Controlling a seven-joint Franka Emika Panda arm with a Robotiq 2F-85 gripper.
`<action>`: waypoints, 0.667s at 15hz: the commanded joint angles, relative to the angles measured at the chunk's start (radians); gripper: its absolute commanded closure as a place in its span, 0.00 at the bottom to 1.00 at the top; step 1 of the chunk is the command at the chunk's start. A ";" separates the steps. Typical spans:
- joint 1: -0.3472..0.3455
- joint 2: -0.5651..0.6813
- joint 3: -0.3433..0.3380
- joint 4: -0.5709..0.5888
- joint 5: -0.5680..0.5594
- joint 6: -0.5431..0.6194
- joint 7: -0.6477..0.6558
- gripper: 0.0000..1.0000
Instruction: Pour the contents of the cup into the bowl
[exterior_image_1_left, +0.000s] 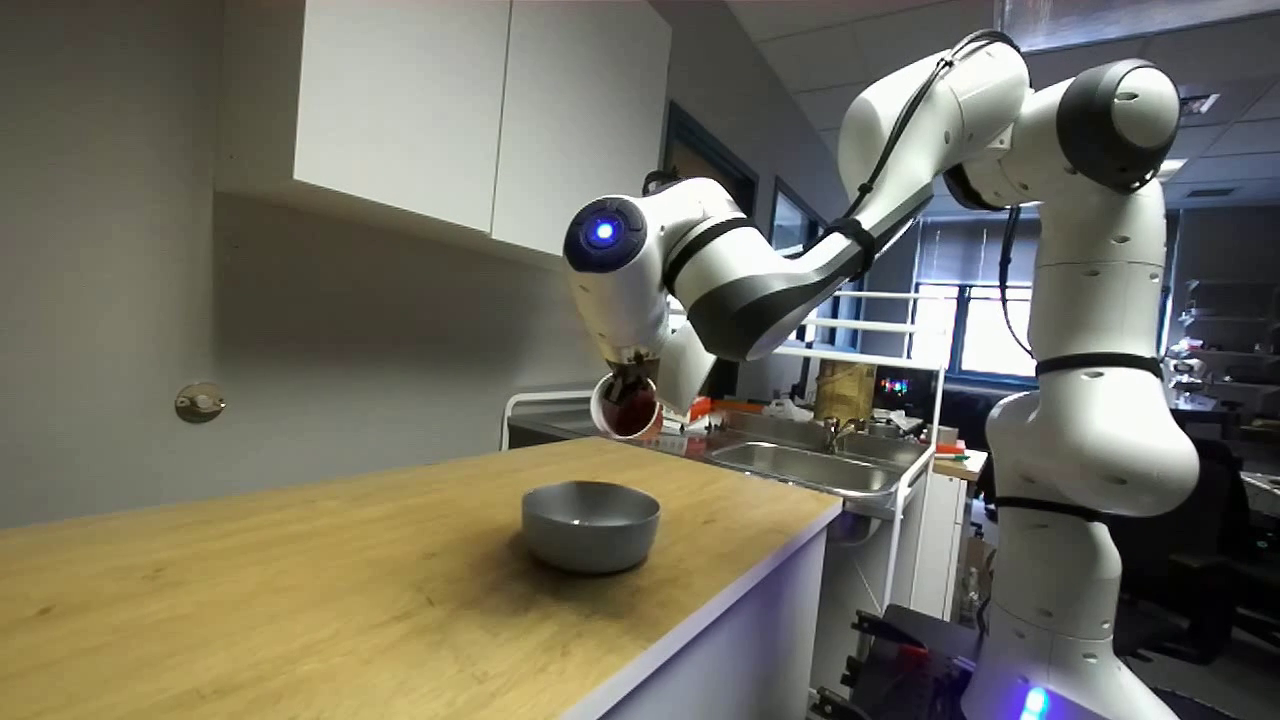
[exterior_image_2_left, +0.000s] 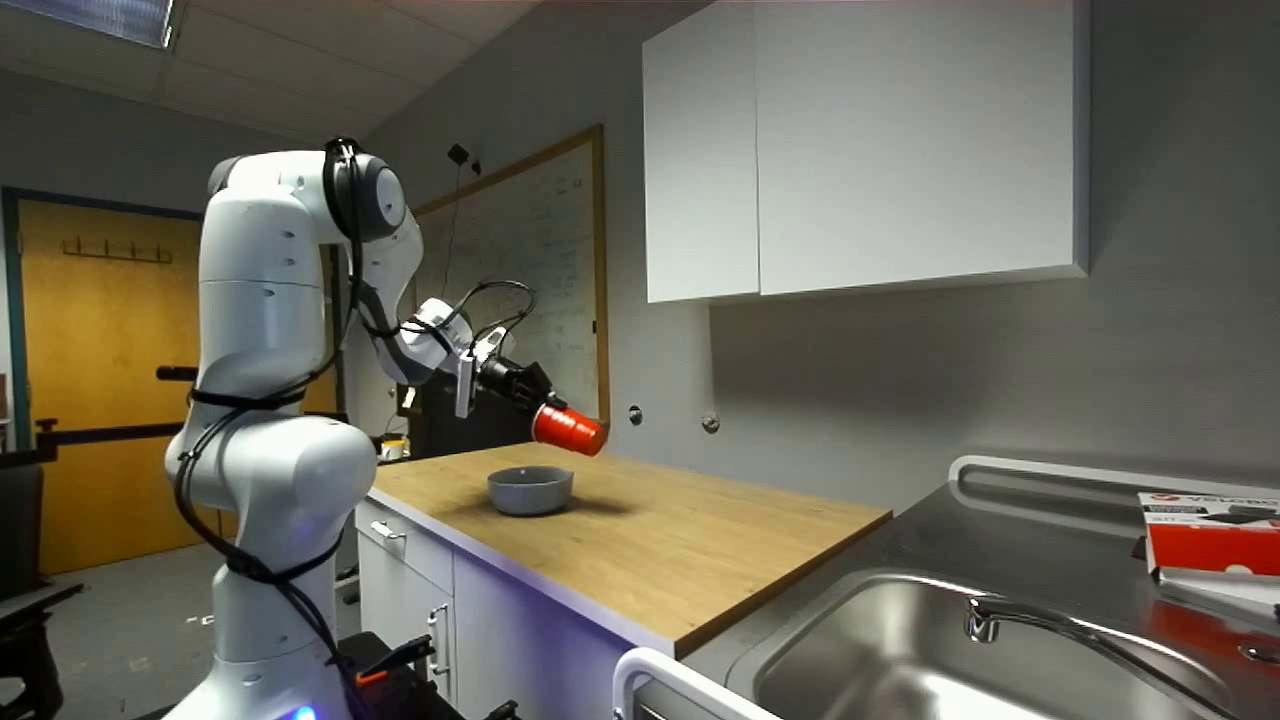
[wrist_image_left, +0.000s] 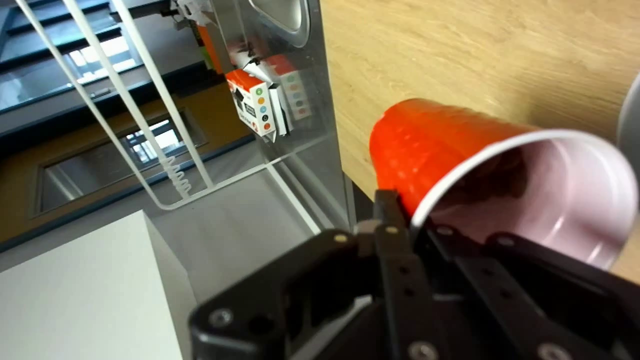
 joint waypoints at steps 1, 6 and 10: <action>0.029 0.002 0.029 -0.018 -0.085 -0.079 0.051 0.95; 0.058 0.014 0.051 -0.058 -0.231 -0.178 0.129 0.95; 0.076 0.041 0.066 -0.070 -0.291 -0.253 0.178 0.95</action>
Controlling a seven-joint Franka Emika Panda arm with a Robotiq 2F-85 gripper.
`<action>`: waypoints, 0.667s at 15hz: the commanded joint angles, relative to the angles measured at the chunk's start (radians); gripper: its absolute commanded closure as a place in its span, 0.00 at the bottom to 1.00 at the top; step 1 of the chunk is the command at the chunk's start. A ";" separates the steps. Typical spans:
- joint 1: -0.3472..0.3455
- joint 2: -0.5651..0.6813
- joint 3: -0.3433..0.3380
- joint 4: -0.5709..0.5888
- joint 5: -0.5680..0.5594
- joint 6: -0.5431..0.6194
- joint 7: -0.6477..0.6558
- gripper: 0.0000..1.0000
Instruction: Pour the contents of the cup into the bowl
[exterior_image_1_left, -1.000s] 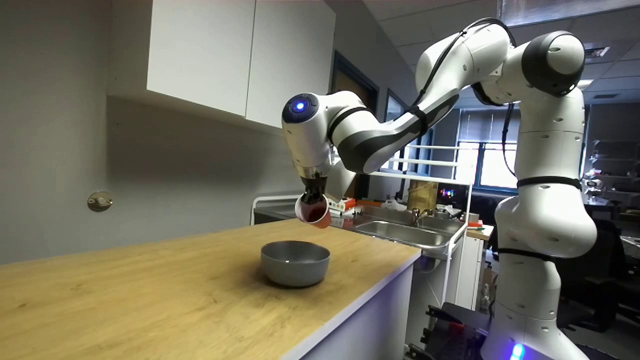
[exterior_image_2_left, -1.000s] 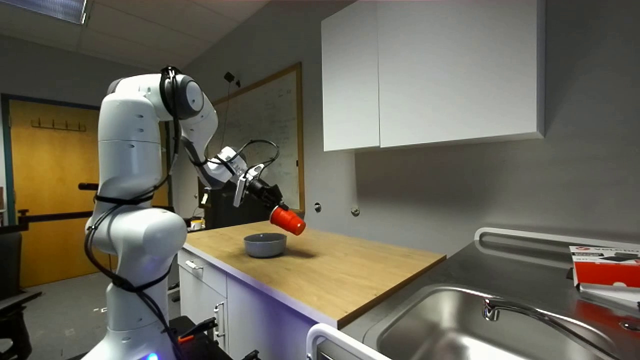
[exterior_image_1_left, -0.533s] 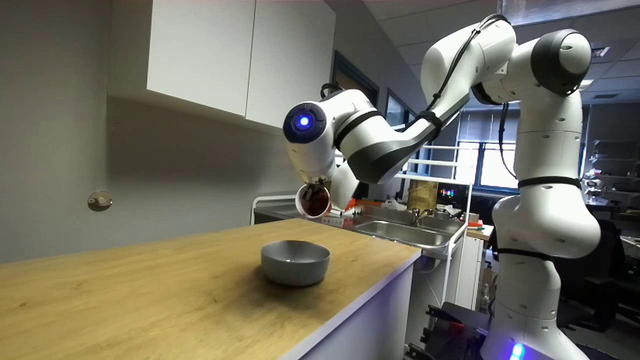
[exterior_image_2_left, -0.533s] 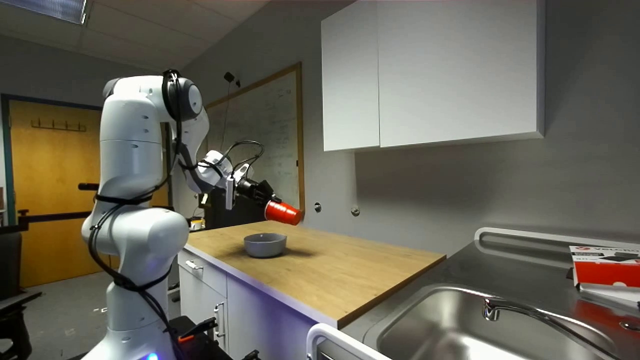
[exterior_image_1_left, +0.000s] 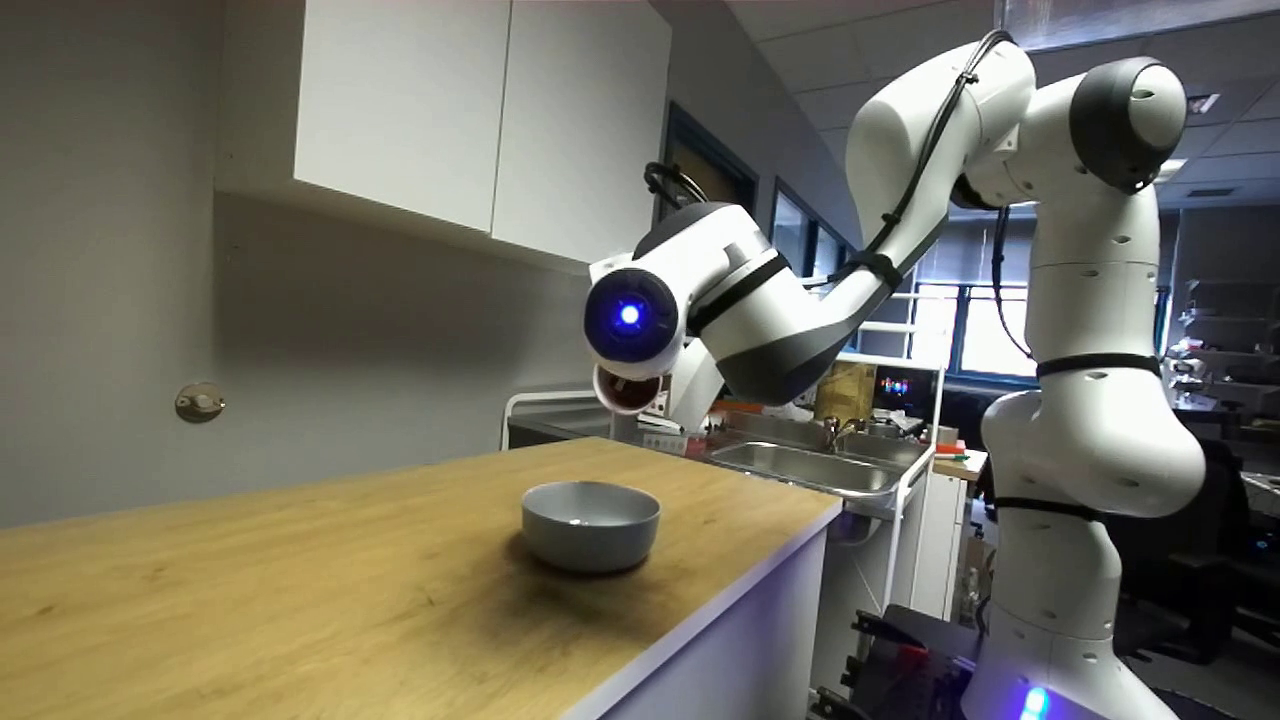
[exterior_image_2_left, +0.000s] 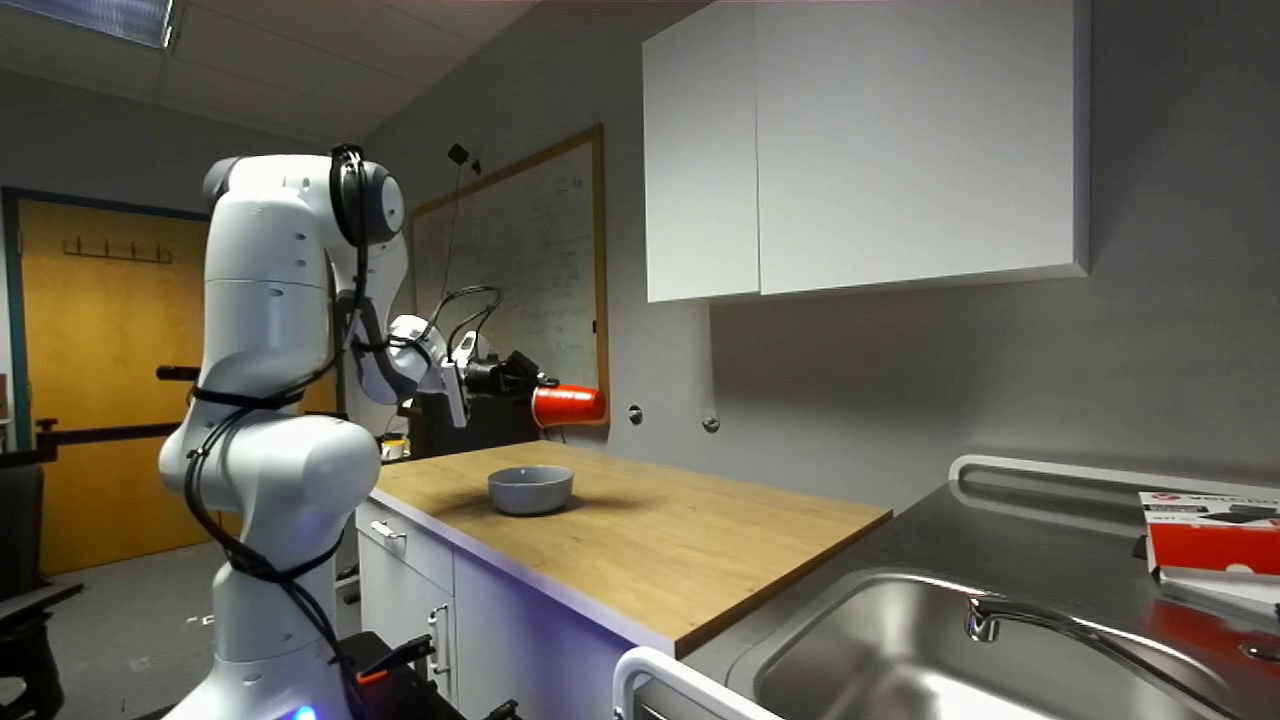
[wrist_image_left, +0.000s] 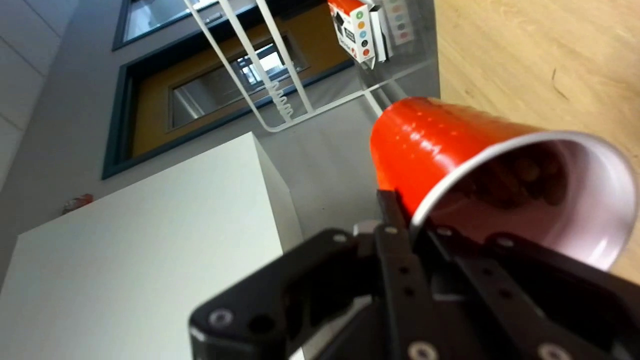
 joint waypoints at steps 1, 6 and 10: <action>0.016 0.022 0.017 -0.011 -0.060 -0.073 0.052 0.95; 0.036 0.053 0.031 -0.018 -0.127 -0.149 0.074 0.95; 0.071 0.122 0.052 0.011 -0.188 -0.239 0.073 0.95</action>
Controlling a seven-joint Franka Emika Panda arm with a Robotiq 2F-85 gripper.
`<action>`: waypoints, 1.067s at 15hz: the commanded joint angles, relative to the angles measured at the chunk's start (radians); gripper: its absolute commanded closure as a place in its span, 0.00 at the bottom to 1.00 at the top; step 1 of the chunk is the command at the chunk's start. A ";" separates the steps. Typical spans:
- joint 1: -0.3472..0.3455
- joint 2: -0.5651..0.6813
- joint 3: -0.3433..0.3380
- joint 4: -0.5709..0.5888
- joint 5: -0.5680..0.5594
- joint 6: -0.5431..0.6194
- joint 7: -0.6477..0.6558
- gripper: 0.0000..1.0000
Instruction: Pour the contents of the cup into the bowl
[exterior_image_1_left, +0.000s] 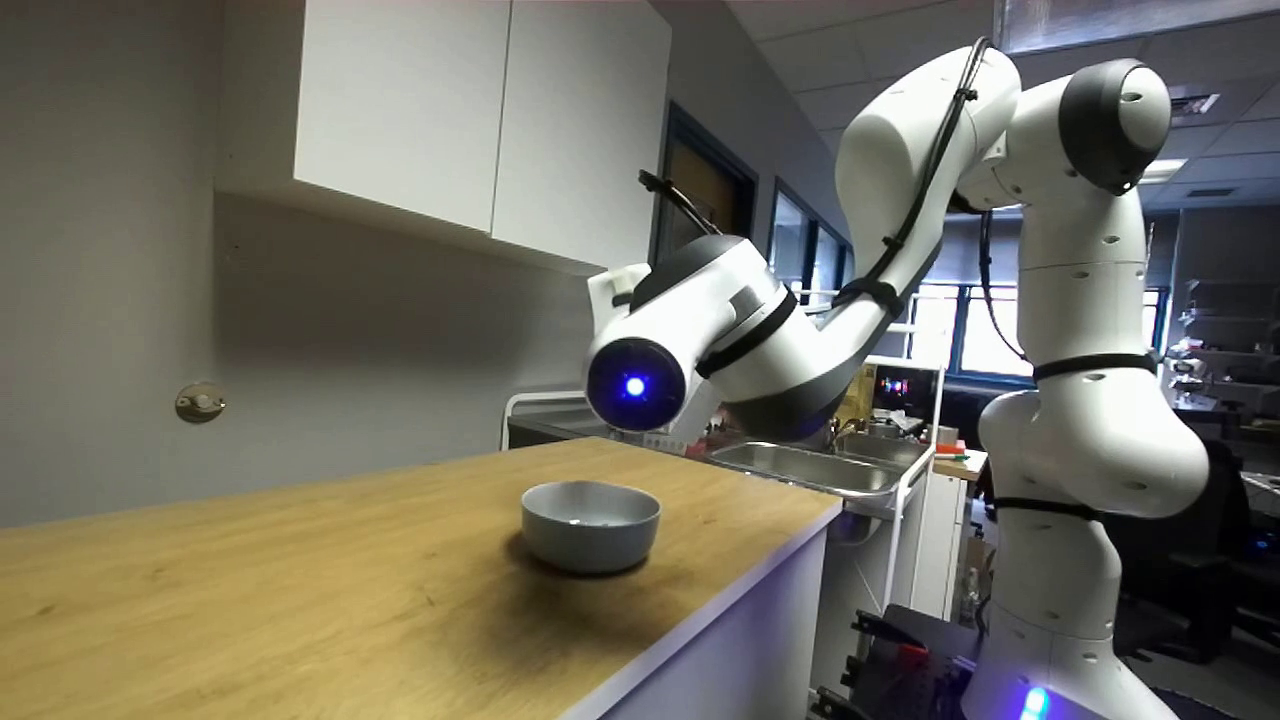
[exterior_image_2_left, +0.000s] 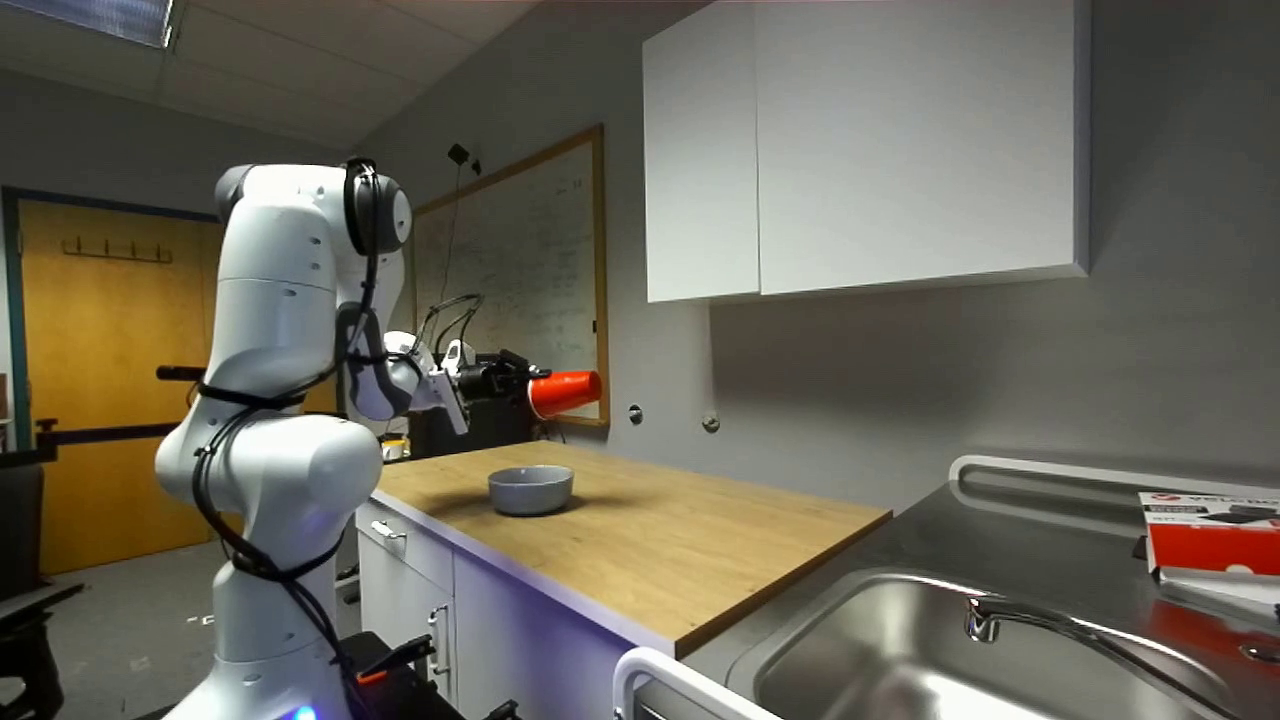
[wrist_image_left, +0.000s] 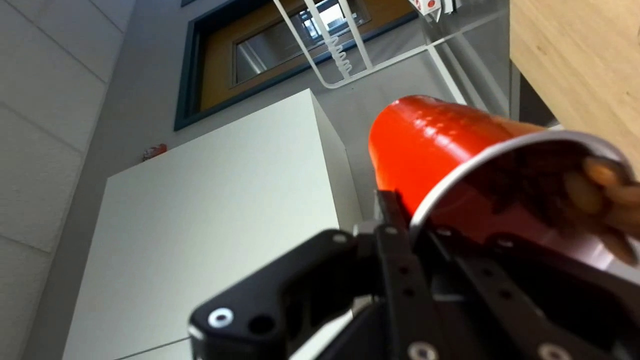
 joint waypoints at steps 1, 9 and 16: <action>0.033 0.060 0.029 0.021 -0.056 -0.090 0.026 0.95; 0.036 0.046 0.039 -0.051 -0.142 -0.081 0.036 0.95; 0.045 0.081 0.044 -0.018 -0.131 -0.181 0.044 0.95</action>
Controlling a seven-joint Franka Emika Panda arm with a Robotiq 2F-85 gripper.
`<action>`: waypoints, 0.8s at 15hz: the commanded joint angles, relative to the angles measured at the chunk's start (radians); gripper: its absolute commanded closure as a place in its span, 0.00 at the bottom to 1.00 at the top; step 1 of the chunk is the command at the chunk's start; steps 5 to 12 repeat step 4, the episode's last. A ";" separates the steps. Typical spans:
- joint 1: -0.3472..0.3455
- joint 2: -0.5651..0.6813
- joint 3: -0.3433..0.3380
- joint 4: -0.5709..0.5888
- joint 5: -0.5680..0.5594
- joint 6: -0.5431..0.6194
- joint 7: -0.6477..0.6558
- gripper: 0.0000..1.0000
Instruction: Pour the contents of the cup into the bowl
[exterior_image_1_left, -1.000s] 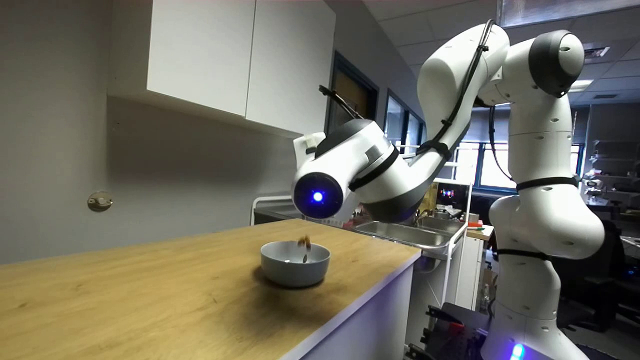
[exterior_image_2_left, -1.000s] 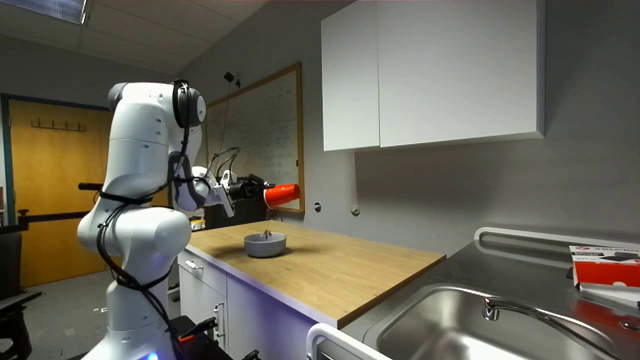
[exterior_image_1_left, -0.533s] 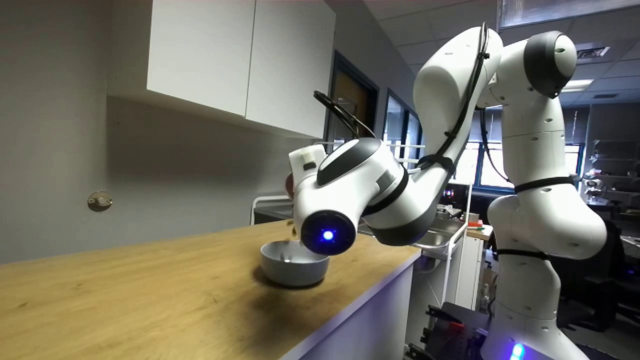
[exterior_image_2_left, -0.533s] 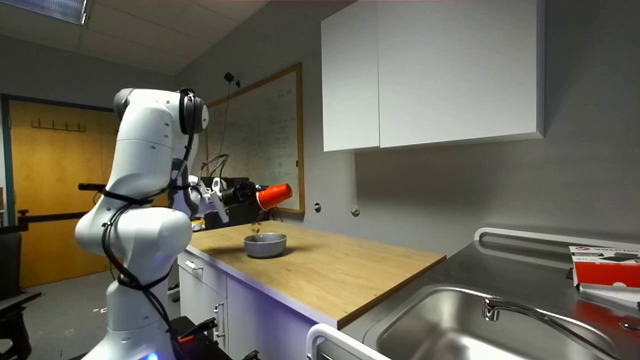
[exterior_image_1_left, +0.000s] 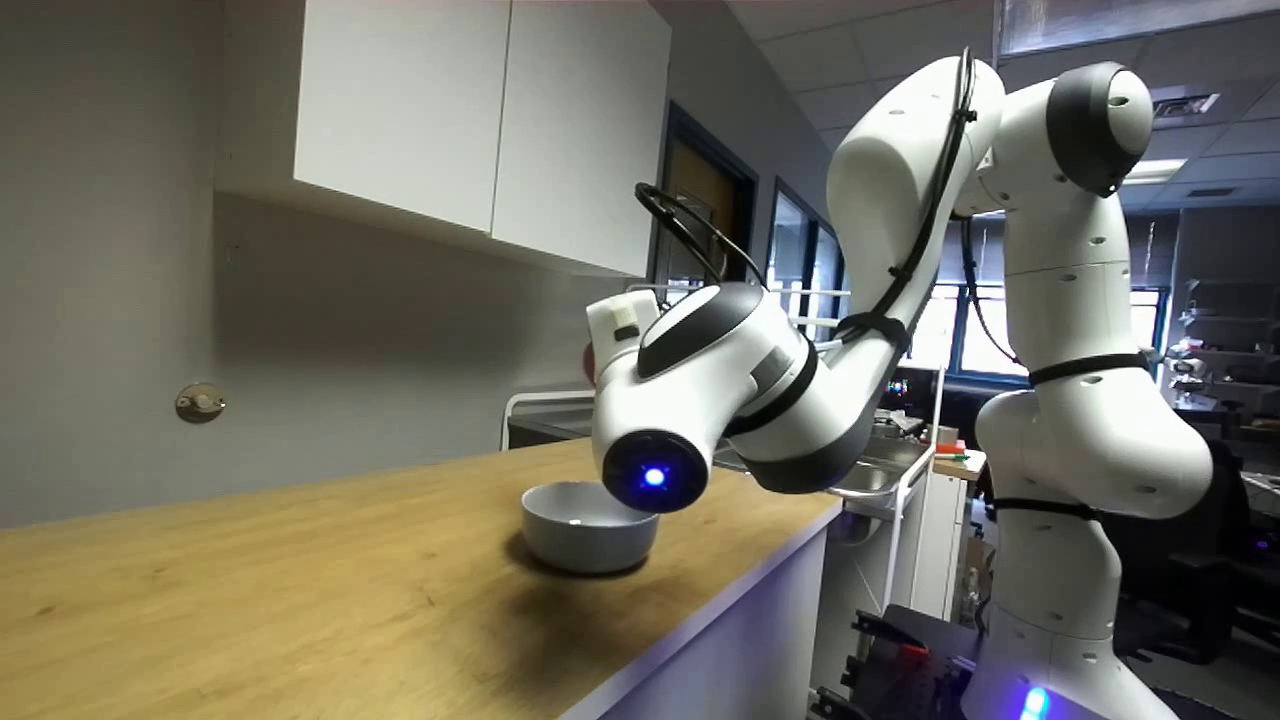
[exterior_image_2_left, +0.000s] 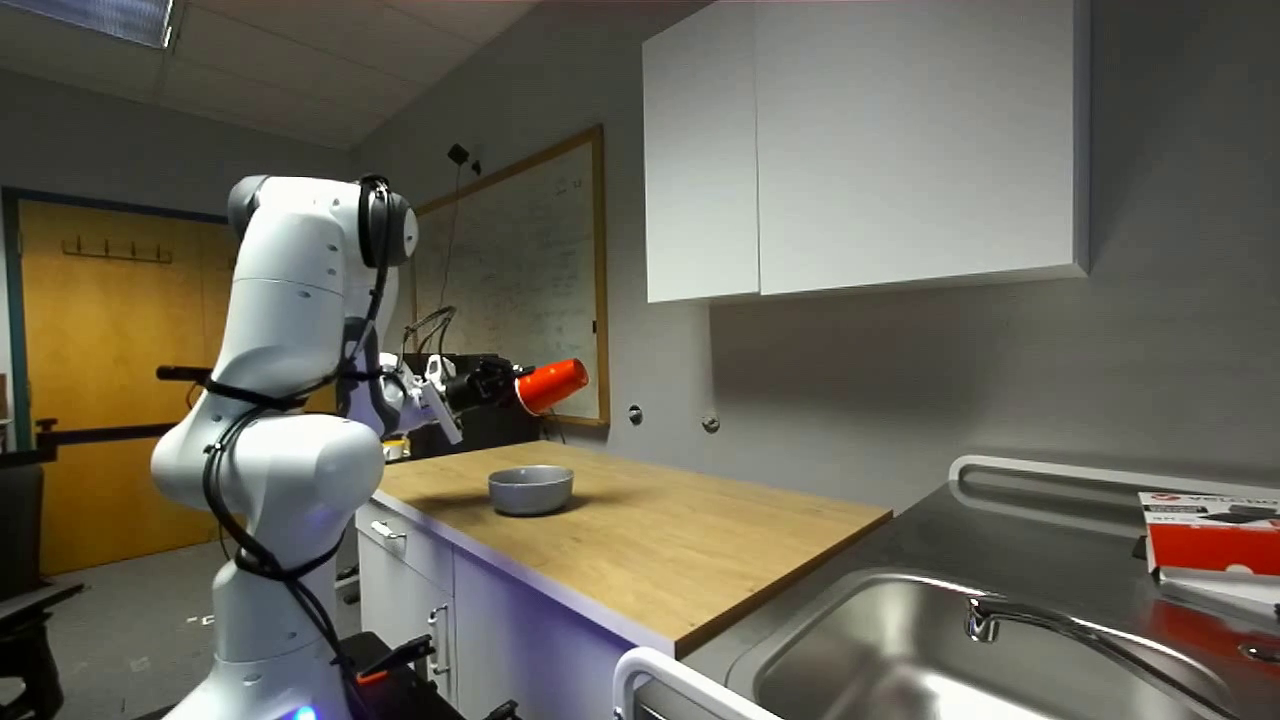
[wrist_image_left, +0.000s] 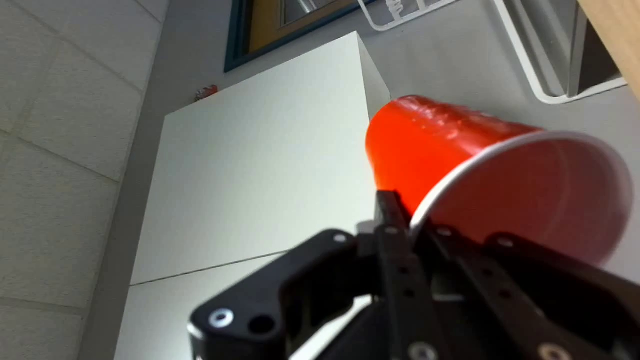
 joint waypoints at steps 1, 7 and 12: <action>-0.002 0.005 0.005 0.008 -0.009 -0.038 0.011 0.95; -0.002 0.009 0.006 0.012 -0.007 -0.047 0.007 0.95; -0.002 0.009 0.006 0.012 -0.007 -0.047 0.007 0.95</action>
